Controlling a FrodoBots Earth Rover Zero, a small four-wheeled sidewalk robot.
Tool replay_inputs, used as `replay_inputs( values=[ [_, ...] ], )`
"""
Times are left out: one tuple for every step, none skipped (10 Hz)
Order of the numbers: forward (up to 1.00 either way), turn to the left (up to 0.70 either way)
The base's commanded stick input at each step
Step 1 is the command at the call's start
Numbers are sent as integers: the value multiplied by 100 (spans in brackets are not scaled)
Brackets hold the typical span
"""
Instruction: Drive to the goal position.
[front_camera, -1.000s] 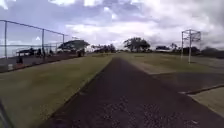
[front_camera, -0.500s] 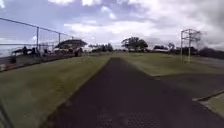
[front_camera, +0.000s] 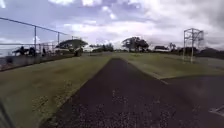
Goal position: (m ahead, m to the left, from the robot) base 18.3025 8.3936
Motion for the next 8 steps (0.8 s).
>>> replay_inputs(
  values=[
    [70,-3],
    [70,-3],
    [70,-3],
    [70,-3],
    [70,-3],
    [70,-3],
    [70,-5],
    [70,-12]
  ],
)
